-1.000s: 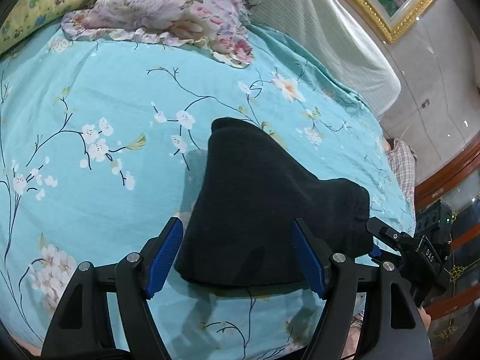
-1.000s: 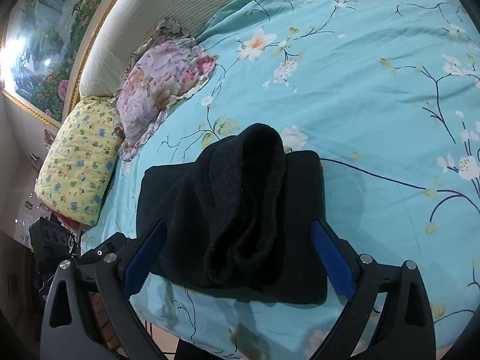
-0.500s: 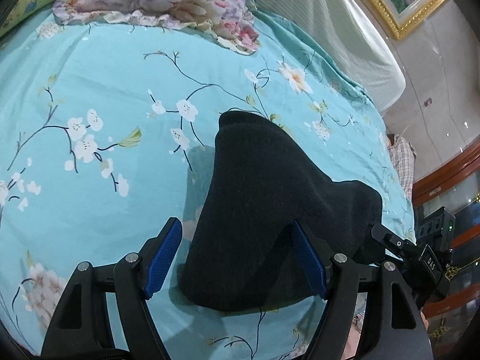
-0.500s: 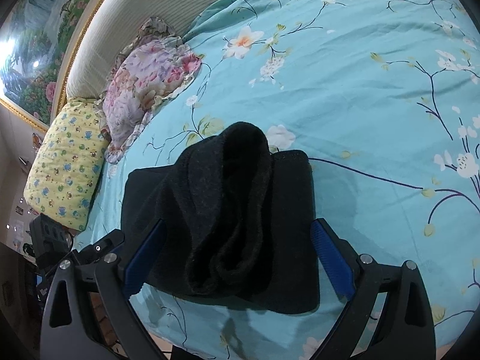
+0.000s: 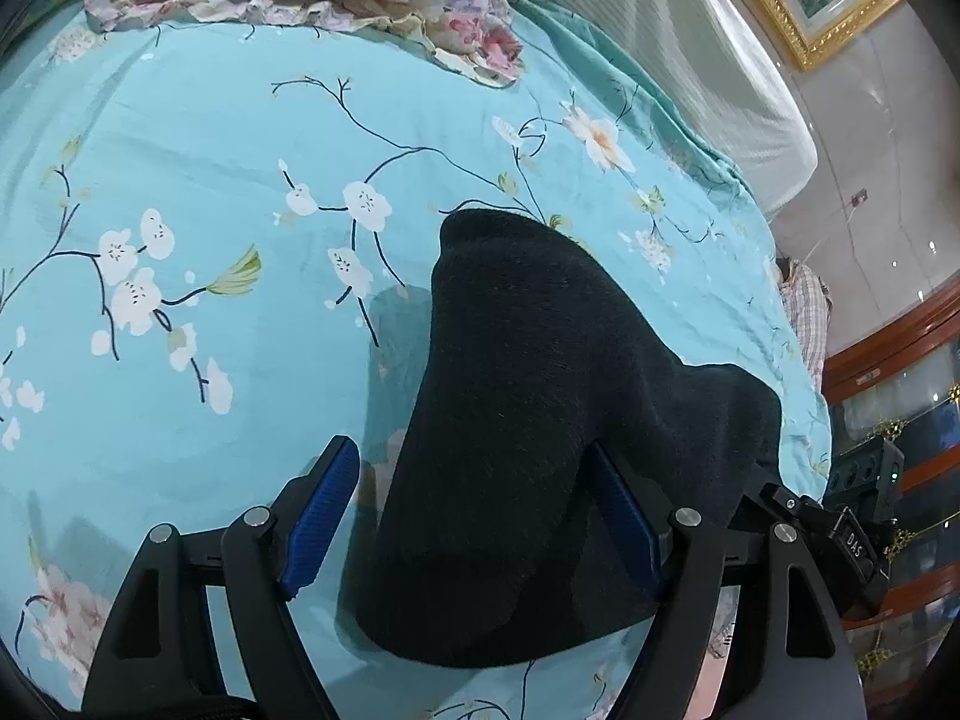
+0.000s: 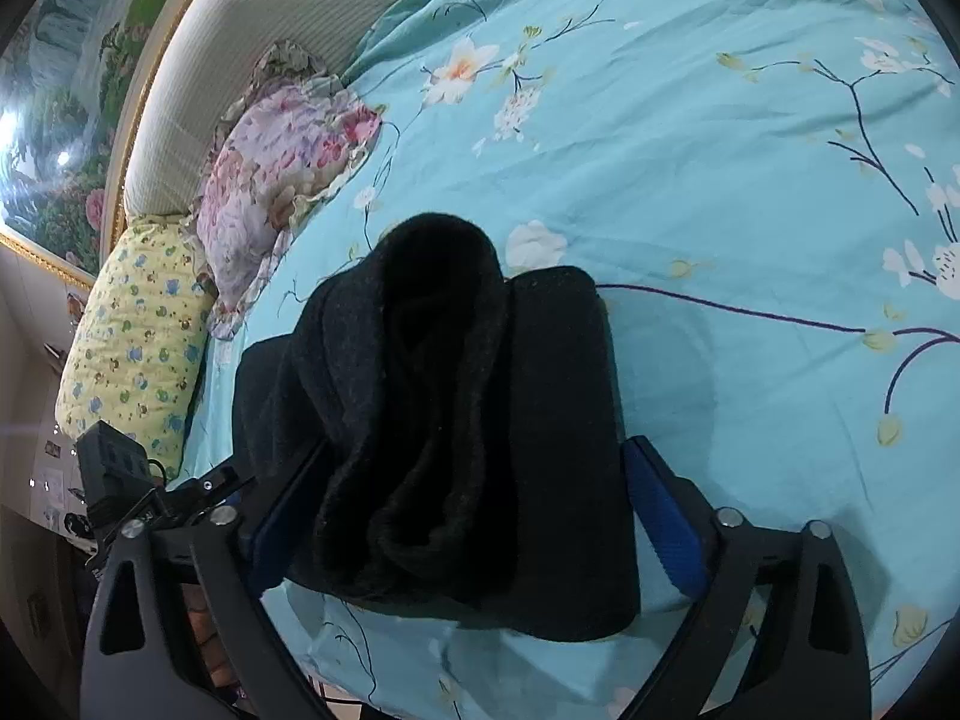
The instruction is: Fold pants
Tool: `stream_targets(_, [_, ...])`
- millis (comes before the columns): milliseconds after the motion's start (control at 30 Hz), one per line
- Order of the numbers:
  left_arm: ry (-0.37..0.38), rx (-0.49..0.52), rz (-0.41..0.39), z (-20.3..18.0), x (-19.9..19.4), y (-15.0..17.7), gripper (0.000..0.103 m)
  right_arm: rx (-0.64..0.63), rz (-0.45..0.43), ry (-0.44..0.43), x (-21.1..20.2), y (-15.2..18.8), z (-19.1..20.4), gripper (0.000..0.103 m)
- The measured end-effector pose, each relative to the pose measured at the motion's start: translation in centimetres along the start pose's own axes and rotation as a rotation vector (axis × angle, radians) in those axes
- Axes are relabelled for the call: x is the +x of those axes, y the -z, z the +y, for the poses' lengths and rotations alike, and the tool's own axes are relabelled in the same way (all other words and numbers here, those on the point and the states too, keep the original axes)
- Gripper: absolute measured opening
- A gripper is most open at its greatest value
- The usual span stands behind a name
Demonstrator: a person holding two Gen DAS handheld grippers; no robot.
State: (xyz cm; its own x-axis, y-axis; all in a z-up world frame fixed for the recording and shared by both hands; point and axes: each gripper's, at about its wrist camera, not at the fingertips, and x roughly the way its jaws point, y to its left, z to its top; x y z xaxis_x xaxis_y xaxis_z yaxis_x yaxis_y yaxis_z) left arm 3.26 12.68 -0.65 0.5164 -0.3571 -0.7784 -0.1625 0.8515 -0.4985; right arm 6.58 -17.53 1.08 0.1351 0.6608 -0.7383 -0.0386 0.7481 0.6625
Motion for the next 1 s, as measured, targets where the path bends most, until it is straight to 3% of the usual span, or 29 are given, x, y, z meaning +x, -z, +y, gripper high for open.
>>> stream_targets(200, [-0.001,0.004,0.020,-0.4,1.2,-0.4,0.080,-0.017,-0.024,0.009,-0.2,0.2,-0.5,0.061])
stream_targets(300, [-0.005,0.005,0.033,-0.5,1.8,-0.5,0.082,-0.009,-0.037,-0.019,-0.4,0.4,-1.2,0.055])
stream_targets(500, [-0.015,0.021,0.034,-1.0,2.9,-0.9,0.084,-0.005,-0.044,-0.046,-0.5,0.5,-1.6,0.054])
stream_targets(833, [0.024,0.076,0.022,-2.0,2.4,-0.5,0.040,-0.018,-0.041,-0.055,-0.7,0.6,-1.5,0.053])
stream_targets(1000, [0.028,0.087,-0.010,-2.5,0.9,-0.4,0.033,-0.044,-0.041,-0.061,-1.1,0.7,-0.4,0.049])
